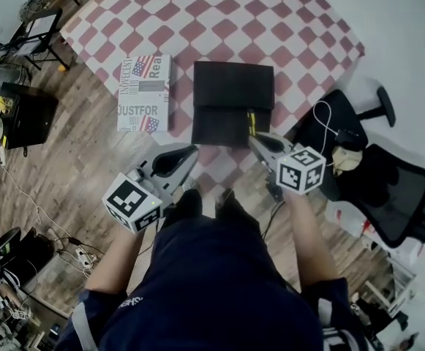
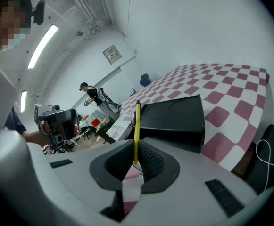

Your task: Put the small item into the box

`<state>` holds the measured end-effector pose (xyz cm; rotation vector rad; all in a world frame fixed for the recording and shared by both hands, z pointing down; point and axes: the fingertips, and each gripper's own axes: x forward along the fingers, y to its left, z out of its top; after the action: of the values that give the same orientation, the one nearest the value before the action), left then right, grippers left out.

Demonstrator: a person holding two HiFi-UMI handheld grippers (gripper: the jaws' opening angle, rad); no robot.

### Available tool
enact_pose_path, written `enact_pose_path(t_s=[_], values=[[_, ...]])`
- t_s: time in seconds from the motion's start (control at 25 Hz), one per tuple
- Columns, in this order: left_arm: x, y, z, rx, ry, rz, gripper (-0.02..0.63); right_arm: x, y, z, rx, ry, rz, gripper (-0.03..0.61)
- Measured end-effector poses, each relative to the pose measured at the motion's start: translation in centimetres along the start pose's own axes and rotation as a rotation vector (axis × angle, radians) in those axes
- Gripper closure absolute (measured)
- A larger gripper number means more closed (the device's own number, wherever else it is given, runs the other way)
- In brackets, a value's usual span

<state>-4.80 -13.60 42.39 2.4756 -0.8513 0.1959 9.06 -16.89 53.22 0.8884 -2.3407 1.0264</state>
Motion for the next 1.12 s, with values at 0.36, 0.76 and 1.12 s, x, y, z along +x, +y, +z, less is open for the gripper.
enact_pose_path(t_s=[0.36,0.76,1.12], values=[[1.5,1.9,-0.7,-0.056,-0.012,0.062,0.572,5.4,-2.6,-3.9,-0.037,0.307,0.058,0.541],[0.9,3.4,-1.7,-0.112,-0.034,0.046,0.572,9.2,-4.6,-5.8,-0.057,0.546,-0.062,0.541],[-1.0,5.1,-2.2,-0.137,-0.049,0.018,0.572,11.0,-6.3,-6.7,0.009,0.615,-0.164,0.541]])
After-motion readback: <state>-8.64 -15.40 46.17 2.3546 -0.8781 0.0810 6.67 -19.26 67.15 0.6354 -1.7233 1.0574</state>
